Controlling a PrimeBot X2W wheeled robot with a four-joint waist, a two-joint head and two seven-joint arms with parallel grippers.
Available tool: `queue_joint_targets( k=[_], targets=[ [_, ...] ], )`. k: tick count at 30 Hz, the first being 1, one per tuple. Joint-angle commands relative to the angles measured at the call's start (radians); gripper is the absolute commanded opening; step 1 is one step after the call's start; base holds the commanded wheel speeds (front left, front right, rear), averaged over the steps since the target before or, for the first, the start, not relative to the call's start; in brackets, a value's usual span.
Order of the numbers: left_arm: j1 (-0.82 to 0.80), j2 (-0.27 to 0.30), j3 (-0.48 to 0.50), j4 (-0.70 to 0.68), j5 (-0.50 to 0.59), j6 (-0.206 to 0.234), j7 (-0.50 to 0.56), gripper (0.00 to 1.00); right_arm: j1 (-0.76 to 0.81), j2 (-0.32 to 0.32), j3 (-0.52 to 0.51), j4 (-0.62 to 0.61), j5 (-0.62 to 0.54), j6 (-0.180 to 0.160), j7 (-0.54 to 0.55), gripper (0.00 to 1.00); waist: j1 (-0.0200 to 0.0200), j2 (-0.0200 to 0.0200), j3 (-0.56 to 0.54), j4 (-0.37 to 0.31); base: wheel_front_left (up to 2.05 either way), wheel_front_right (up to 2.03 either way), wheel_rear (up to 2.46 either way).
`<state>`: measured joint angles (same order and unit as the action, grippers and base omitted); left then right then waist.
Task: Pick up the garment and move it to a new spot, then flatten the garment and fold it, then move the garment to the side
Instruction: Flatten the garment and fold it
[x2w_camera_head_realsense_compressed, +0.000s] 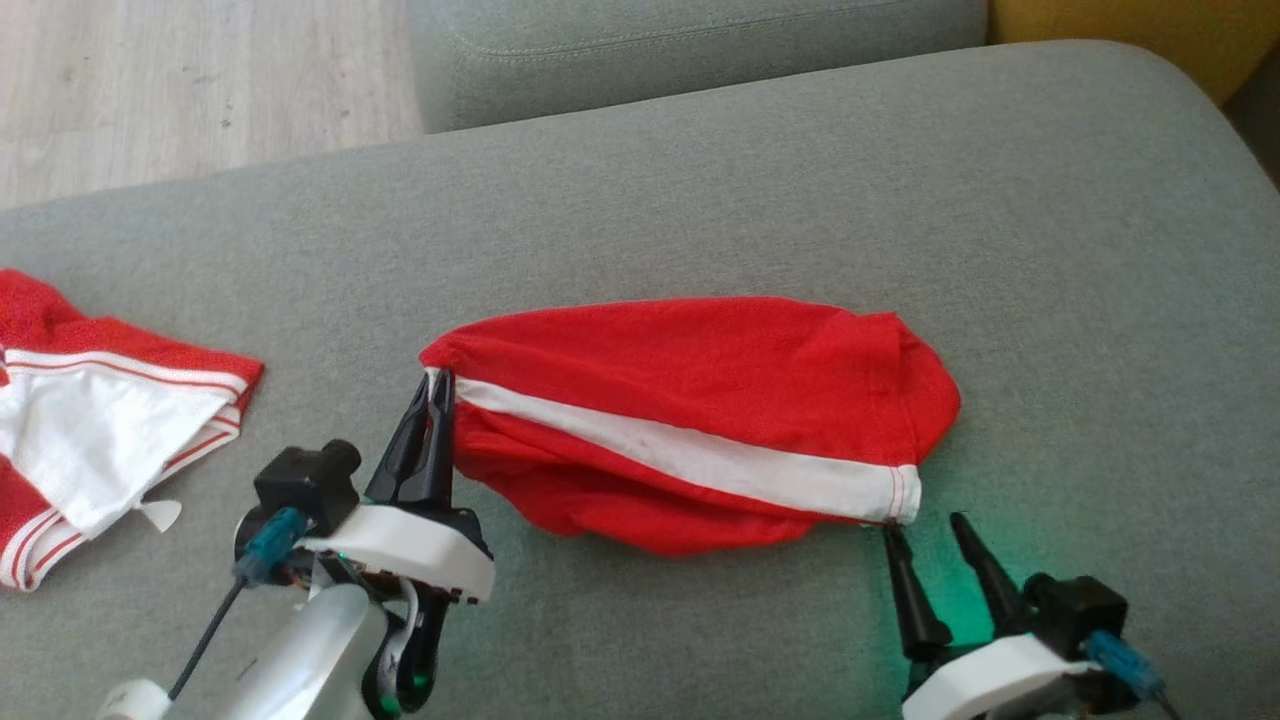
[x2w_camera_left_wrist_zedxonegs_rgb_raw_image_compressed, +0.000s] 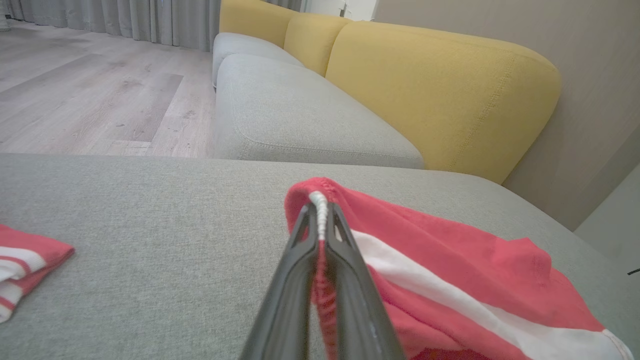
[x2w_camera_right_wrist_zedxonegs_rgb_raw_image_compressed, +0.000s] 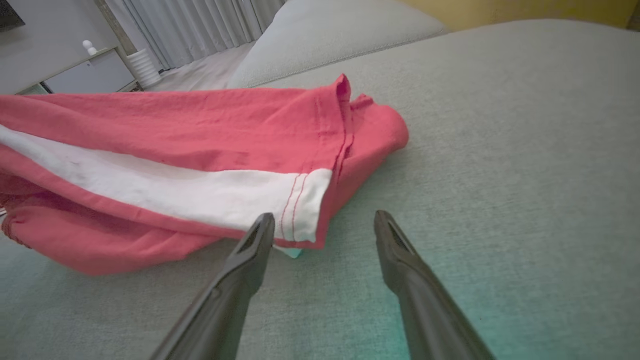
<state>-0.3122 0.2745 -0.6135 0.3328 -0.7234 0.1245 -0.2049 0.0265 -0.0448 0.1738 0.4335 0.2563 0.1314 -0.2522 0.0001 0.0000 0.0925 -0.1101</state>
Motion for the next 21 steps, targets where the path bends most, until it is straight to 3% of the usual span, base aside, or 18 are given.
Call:
queue_joint_targets(
  k=[1, 9, 10, 14, 21],
  targets=[
    [-0.034, 0.029, 0.035, -0.035, 0.001, 0.008, -0.004, 0.0, -0.046, -0.005, 0.037, -0.013, 0.02, -0.001, -0.01, 1.0, -0.0001, 0.0, 0.001, 0.004, 0.0, 0.0, 0.0],
    [-0.038, 0.027, 0.015, -0.039, 0.004, -0.004, 0.003, 0.0, -0.096, -0.005, 0.09, 0.035, 0.071, -0.001, -0.01, 1.0, -0.0001, 0.0, 0.01, 0.03, 0.0, 0.0, 0.0],
    [-0.038, 0.027, 0.013, -0.038, 0.004, -0.005, 0.003, 0.0, -0.099, -0.005, 0.096, 0.037, 0.076, -0.001, -0.01, 0.91, -0.0001, 0.0, 0.01, 0.032, 0.0, 0.0, 0.0],
    [-0.038, 0.027, 0.007, -0.03, 0.006, -0.007, 0.002, 0.0, -0.106, -0.005, 0.105, 0.023, 0.066, -0.001, -0.01, 0.0, -0.0001, 0.0, 0.003, 0.04, 0.0, 0.0, 0.0],
    [-0.05, 0.045, -0.004, -0.035, 0.045, -0.018, -0.024, 0.0, -0.094, -0.005, 0.059, -0.064, 0.037, -0.001, -0.01, 0.0, -0.0001, 0.0, -0.041, 0.032, 0.0, 0.0, 0.0]
  ],
)
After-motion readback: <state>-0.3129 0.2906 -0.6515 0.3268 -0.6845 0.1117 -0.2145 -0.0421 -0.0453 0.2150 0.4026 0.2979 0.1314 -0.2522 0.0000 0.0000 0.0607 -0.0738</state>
